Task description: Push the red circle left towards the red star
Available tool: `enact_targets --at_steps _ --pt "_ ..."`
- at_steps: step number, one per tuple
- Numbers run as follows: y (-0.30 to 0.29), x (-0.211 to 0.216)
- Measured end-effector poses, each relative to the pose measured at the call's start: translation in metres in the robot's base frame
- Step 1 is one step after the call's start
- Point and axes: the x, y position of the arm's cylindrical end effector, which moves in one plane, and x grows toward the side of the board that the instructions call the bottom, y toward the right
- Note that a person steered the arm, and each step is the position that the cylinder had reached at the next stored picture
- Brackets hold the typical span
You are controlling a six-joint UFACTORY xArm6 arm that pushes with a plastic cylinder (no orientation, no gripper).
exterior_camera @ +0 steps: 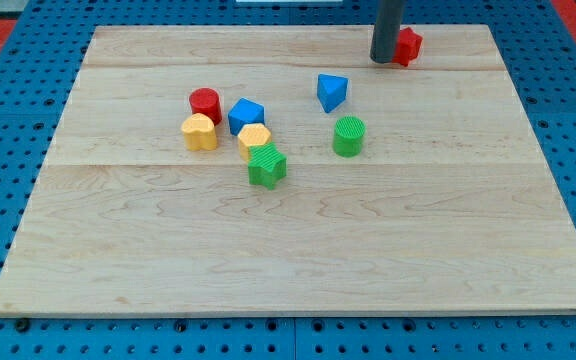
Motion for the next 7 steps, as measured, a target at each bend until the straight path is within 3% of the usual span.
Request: enact_targets --at_steps 2,3,5,7 --pt "0.000 -0.001" --pt "-0.017 0.018" --pt "-0.027 0.087" --pt "-0.036 0.193"
